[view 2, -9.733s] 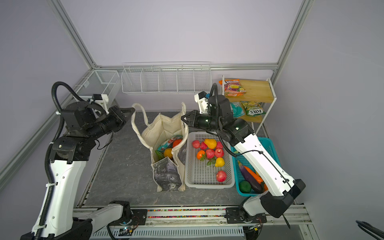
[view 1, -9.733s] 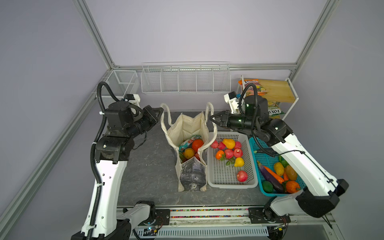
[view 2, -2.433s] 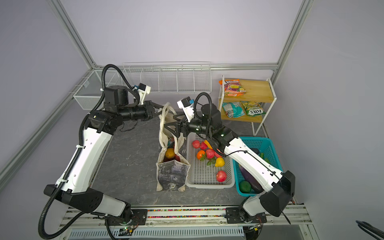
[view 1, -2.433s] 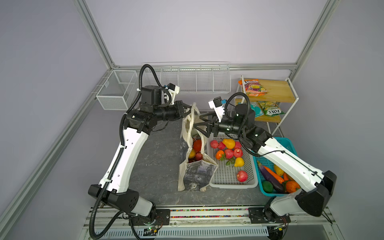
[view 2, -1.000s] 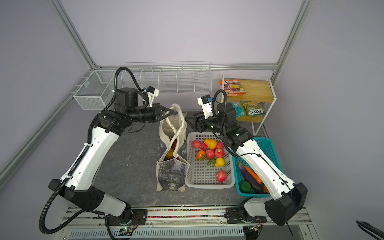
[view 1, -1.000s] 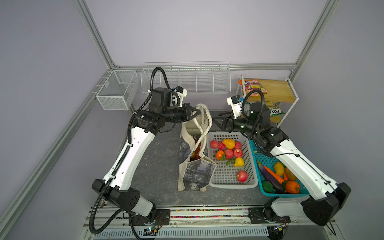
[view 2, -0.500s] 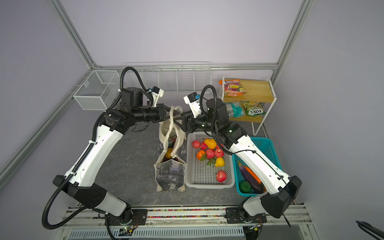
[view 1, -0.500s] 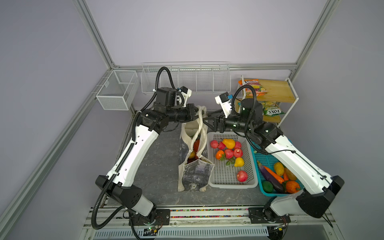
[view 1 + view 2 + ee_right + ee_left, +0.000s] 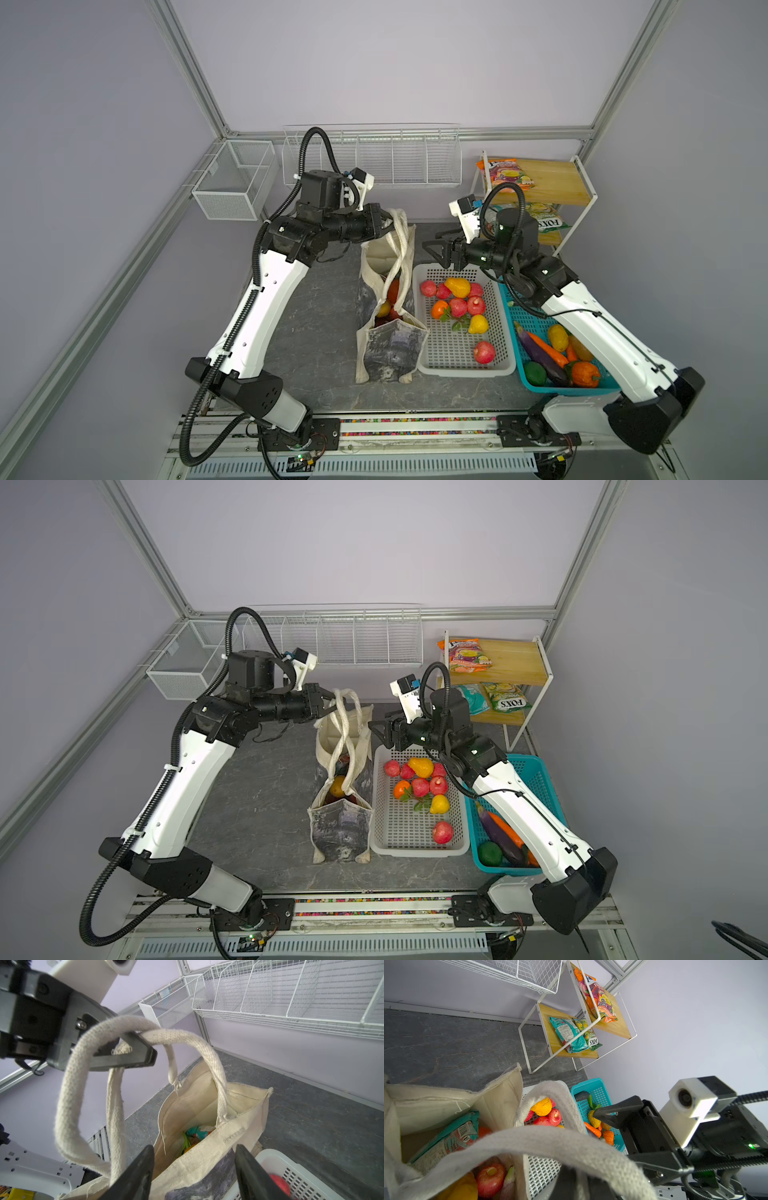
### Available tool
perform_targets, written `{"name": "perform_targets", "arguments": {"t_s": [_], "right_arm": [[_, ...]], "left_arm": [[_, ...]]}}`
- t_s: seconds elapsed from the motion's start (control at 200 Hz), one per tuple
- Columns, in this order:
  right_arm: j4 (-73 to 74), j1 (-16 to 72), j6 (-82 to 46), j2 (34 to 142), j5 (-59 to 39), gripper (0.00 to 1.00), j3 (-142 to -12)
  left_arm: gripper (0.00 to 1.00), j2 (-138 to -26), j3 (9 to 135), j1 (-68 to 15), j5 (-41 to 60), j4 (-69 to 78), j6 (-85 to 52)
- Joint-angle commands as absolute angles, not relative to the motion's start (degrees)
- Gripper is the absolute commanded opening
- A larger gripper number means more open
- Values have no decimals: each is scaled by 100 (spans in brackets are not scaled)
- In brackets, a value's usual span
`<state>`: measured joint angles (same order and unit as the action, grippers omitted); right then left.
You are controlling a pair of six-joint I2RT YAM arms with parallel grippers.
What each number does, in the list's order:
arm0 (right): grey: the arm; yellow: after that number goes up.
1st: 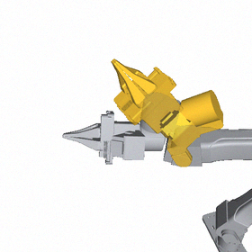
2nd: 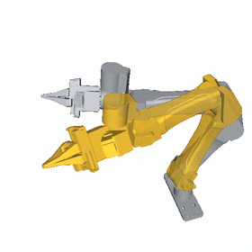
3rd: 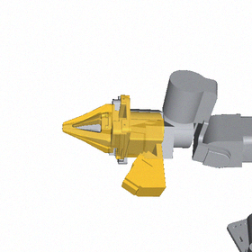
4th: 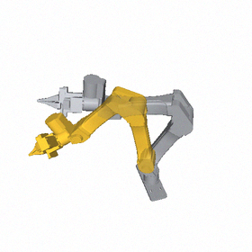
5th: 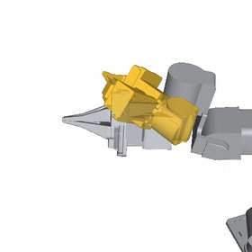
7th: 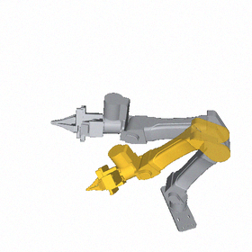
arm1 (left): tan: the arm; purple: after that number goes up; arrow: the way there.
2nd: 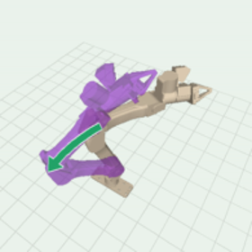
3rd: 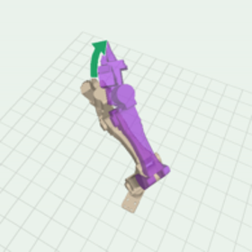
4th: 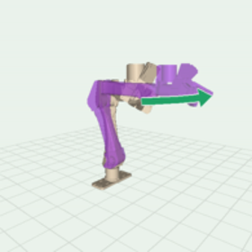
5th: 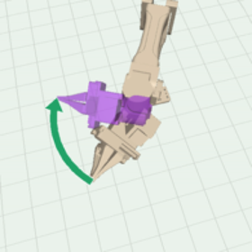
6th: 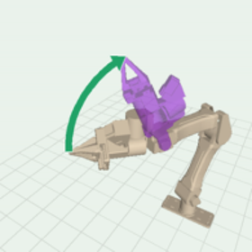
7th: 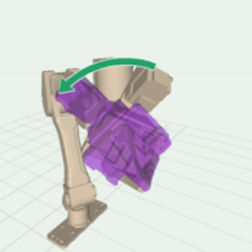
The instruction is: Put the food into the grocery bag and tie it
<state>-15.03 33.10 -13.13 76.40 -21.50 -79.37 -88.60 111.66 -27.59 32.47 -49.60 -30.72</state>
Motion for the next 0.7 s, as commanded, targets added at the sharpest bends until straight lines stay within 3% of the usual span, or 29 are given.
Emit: {"name": "perform_targets", "arguments": {"t_s": [0.0,0.34,0.695], "right_arm": [[-958,3313,-1121,7687,-2627,59,-7528],[962,3531,-792,7912,-3672,49,-6550],[2304,3806,-860,8678,-4460,48,-6489]], "left_arm": [[0,-8797,11300,-2745,3388,-4889,-3074],[0,-8881,11797,-2742,3427,-5467,-2898],[0,-8918,11536,-2759,3716,-5140,-3085]]}}
